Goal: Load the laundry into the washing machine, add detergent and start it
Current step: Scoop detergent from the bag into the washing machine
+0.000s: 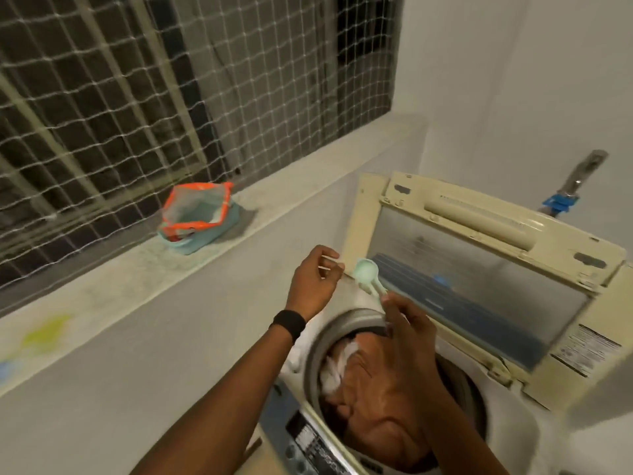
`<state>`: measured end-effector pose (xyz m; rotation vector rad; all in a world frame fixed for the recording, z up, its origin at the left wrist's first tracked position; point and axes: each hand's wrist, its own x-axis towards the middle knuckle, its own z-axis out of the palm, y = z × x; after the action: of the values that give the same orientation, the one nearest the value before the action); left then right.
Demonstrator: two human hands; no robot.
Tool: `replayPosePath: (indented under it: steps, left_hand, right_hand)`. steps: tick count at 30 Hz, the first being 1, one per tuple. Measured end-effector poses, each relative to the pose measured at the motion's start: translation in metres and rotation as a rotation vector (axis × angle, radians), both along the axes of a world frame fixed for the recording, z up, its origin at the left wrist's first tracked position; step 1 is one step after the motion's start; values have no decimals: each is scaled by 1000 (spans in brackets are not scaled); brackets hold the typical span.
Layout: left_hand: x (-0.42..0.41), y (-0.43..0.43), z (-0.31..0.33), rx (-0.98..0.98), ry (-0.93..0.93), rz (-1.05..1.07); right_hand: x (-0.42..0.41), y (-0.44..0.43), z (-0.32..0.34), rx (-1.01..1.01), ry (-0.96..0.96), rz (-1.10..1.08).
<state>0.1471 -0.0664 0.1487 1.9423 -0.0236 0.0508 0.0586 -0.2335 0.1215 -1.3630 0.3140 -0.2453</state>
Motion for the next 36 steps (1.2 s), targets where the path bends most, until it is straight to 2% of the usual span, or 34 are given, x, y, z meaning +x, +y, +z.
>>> replayPosePath:
  steps: [5, 9, 13, 16, 18, 21, 23, 26, 28, 33, 36]
  left_hand:
    - [-7, 63, 60, 213, -303, 78]
    - [-8, 115, 101, 432, -605, 178]
    - [-3, 155, 120, 641, -718, 294]
    - [6, 192, 126, 686, -668, 379]
    - [9, 208, 122, 664, -626, 372]
    - [9, 222, 111, 635, -600, 350]
    - [10, 228, 105, 600, -612, 345]
    - [11, 233, 102, 568, -625, 330]
    - [13, 237, 103, 537, -640, 313]
    - [19, 240, 102, 501, -666, 283]
    - [23, 235, 101, 473, -671, 268]
  right_hand:
    - [37, 62, 37, 5, -11, 93]
    - [60, 117, 70, 91, -84, 172]
    - [85, 147, 97, -7, -193, 203]
    - [111, 176, 112, -340, -353, 232]
    - [129, 192, 116, -739, -474, 253]
    - [144, 217, 122, -1342, -544, 168]
    - [148, 234, 129, -1534, -549, 154]
    - [152, 251, 131, -1695, -540, 190]
    - [153, 254, 130, -1730, -538, 234]
    - [153, 249, 134, -1662, -471, 318]
    - [153, 240, 132, -1548, -506, 339]
